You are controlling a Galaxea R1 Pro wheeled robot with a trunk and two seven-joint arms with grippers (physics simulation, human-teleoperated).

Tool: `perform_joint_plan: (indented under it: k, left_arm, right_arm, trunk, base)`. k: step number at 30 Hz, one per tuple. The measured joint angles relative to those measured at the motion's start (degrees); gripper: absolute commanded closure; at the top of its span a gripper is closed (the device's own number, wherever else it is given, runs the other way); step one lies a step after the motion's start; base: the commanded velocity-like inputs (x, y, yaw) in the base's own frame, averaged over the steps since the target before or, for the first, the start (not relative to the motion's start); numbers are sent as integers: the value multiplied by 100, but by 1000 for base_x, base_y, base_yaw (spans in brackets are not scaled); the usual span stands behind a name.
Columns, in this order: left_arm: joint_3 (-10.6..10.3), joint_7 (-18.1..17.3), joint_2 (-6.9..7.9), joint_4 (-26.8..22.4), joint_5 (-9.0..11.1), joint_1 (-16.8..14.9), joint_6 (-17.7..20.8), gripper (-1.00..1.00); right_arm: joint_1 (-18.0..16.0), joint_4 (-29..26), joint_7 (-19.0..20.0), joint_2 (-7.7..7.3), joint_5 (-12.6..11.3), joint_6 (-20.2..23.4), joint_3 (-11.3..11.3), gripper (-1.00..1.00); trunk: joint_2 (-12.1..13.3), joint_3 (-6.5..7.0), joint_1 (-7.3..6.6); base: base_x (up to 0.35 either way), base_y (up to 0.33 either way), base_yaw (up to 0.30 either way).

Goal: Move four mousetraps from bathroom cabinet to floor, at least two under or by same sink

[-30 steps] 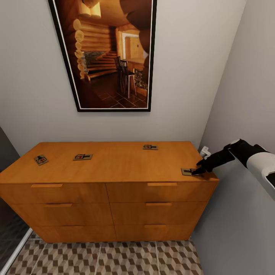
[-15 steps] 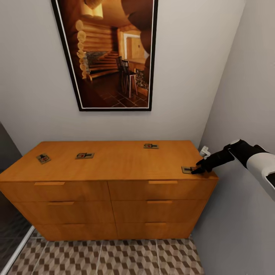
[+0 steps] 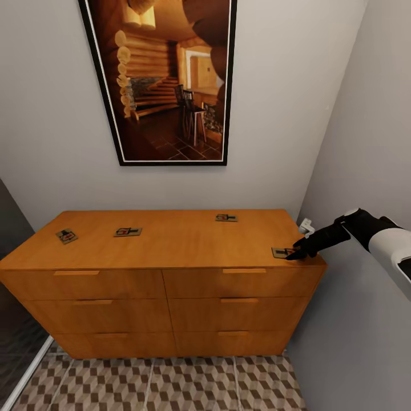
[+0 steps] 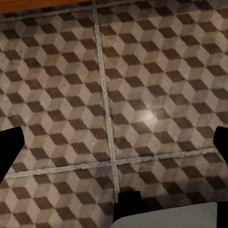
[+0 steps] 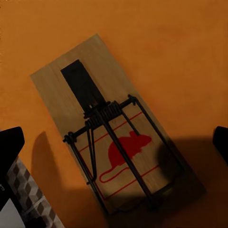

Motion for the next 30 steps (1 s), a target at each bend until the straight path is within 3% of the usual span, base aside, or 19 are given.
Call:
perform_joint_plan:
  k: [20, 30]
  left_arm:
    - [0, 0, 0, 0, 4, 0, 0, -100]
    - [0, 0, 0, 0, 3, 0, -5, -100]
  right_arm:
    - [0, 0, -4, -3, -3, 8, -3, -100]
    - [0, 1, -230, 6, -4, 14, 15, -100]
  trunk:
    - [0, 0, 0]
    - [0, 0, 0]
  base:
    - [0, 0, 0]
    - [0, 0, 0]
